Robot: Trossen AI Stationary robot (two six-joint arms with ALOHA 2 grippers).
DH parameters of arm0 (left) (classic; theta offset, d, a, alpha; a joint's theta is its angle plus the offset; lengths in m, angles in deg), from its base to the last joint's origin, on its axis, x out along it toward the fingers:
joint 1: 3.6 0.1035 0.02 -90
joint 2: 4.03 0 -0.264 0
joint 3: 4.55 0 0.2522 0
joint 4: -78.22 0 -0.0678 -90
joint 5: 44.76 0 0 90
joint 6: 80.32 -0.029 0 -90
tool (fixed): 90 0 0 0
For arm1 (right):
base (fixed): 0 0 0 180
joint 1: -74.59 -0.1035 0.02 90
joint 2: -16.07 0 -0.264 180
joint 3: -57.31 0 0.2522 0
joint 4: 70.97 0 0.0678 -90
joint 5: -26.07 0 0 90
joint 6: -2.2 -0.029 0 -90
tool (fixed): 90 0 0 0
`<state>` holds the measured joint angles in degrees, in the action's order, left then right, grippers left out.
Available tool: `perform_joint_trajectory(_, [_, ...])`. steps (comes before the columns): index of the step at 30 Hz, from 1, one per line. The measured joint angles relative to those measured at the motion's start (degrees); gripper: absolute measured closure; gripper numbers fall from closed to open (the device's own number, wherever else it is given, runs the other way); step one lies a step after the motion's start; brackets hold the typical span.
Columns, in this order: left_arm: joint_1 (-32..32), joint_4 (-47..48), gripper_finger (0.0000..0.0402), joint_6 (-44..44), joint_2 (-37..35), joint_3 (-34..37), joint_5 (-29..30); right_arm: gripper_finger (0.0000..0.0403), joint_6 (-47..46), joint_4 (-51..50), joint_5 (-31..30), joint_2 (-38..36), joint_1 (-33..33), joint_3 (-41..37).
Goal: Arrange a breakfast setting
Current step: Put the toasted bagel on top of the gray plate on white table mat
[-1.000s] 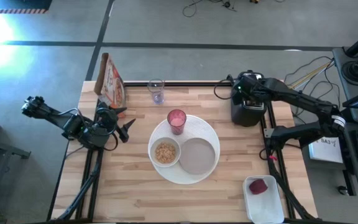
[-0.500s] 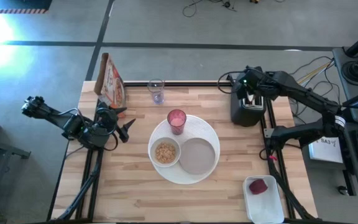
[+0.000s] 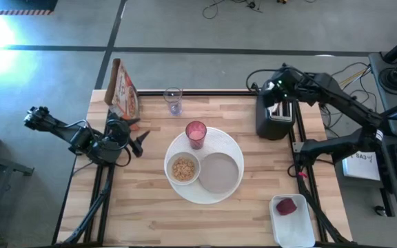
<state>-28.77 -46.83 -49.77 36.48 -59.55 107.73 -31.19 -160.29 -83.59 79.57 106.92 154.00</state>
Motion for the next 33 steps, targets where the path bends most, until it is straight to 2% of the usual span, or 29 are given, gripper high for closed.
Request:
perform_joint_trajectory(5, [0.0, -0.04, 0.0119, 0.02, 0.0, 0.04, 2.93, 0.0358, 0.48, 3.54, 7.2, 0.35, -2.74, -2.17])
perform_joint_trajectory(13, [0.0, -0.02, 0.0119, 0.02, 0.02, 0.04, 3.03, 0.0358, 0.54, 16.45, 15.61, 0.33, -9.88, -8.16])
perform_joint_trajectory(21, [0.0, -0.02, 0.0119, -0.03, 0.01, -0.08, 3.2, 0.0358, -1.12, 26.01, 17.13, 0.41, -18.24, -15.68])
perform_joint_trajectory(26, [0.0, -0.04, 0.0119, -0.8, -0.17, -0.23, 5.8, 0.0358, -3.21, 36.31, 17.45, 0.41, -23.12, -21.6])
perform_joint_trajectory(33, [0.0, -0.04, 0.0119, -2.5, -0.57, -0.25, 6.94, 0.0358, -8.39, 49.12, 21.19, 0.44, -28.27, -30.11])
